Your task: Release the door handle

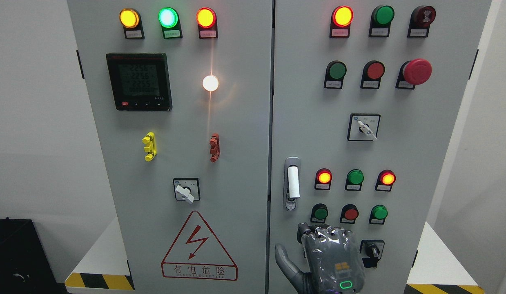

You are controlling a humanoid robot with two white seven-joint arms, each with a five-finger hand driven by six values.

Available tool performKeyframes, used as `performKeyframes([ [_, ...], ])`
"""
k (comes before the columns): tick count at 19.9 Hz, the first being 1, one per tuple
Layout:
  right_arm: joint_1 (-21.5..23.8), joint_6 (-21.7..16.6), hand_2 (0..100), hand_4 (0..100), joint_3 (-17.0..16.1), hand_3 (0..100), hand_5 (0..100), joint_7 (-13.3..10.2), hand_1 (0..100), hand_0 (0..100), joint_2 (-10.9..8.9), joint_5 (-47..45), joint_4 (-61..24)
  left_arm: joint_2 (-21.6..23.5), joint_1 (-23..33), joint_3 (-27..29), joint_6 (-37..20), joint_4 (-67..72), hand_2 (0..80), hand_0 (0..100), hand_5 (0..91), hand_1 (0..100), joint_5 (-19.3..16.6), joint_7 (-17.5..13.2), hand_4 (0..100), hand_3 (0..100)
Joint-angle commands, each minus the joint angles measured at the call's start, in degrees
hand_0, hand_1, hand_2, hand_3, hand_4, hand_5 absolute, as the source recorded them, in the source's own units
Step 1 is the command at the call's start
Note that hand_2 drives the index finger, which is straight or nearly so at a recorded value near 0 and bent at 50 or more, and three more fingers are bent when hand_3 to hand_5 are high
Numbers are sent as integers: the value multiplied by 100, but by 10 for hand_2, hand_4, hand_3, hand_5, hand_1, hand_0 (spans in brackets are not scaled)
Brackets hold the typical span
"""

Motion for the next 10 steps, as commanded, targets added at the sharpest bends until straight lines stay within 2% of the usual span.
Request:
performKeyframes([
  [1, 2, 15, 776, 976, -17, 1000, 989, 88, 0, 425, 5, -29, -226, 0, 97, 0, -1, -2, 0, 120, 0, 556, 5, 1, 0, 0],
  [7, -130, 50, 897, 1000, -9, 1000, 995, 422, 0, 399, 5, -12, -217, 0, 97, 0, -1, -2, 0, 120, 0, 556, 5, 1, 0, 0],
  [10, -279, 59, 914, 1000, -9, 1000, 997, 432, 0, 378, 5, 14, -182, 0, 97, 0, -1, -2, 0, 120, 0, 556, 5, 1, 0, 0],
])
